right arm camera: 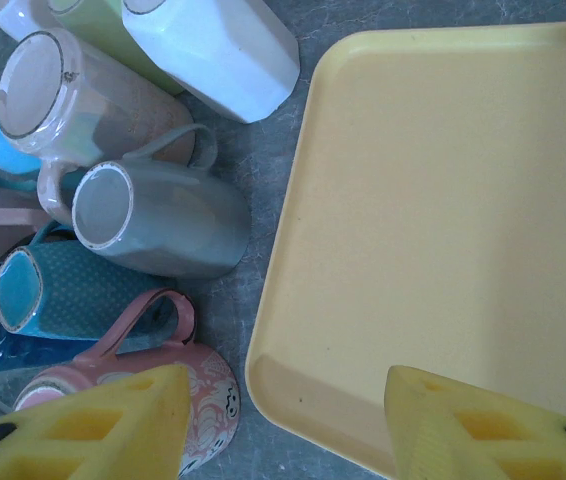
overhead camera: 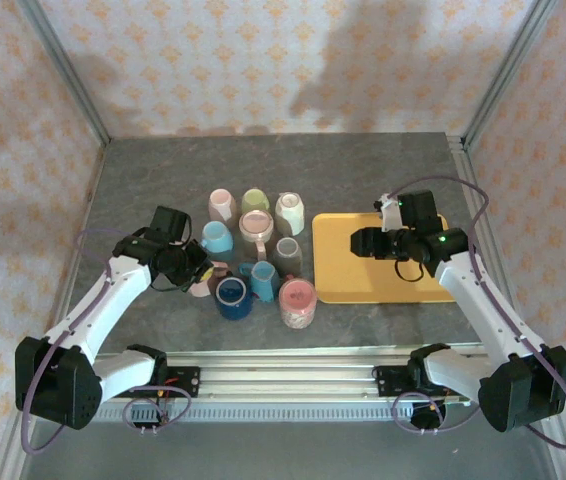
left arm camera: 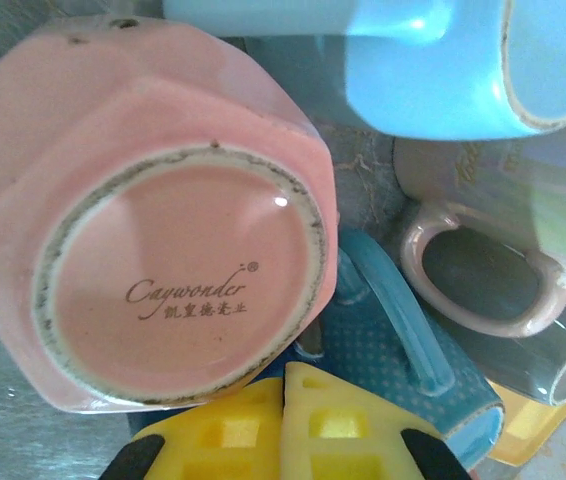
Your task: Turn the mug right side up
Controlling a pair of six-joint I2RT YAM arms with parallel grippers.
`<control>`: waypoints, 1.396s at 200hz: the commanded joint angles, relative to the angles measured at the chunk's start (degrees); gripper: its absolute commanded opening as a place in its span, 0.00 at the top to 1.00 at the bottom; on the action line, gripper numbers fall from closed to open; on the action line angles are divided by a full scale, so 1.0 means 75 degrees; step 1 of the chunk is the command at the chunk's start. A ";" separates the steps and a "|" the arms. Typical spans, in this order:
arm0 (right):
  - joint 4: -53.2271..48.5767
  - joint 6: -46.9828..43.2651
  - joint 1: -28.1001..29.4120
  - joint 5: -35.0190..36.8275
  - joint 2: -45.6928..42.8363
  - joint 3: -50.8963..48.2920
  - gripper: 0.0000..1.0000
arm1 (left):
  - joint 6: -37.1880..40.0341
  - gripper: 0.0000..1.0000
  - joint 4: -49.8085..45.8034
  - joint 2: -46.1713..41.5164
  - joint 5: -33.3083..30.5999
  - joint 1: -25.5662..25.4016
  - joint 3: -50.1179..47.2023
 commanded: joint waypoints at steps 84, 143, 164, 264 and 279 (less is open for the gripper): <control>0.0562 -0.1336 0.0048 -0.1414 -0.0827 -0.0544 0.45 | 0.2887 0.99 -0.1905 0.0807 -0.1283 0.1442 0.0734; 0.1183 -0.2822 0.0047 -0.2418 -0.1733 -0.1251 0.47 | 0.4074 0.94 -0.2464 0.1092 -0.2156 0.2037 0.1163; 0.1072 -0.2962 0.0051 -0.2373 -0.1747 -0.1220 0.47 | 0.4062 0.90 -0.2518 0.1011 -0.2338 0.2127 0.1248; 0.1562 -0.2286 0.0044 -0.2147 -0.1608 -0.1418 0.47 | 0.0731 0.42 -0.1823 -0.0296 -0.2221 -0.0180 0.0286; 0.1574 -0.2077 0.0047 -0.2036 -0.1571 -0.1405 0.48 | 0.0308 0.42 -0.1952 -0.0275 -0.2739 -0.0263 0.0186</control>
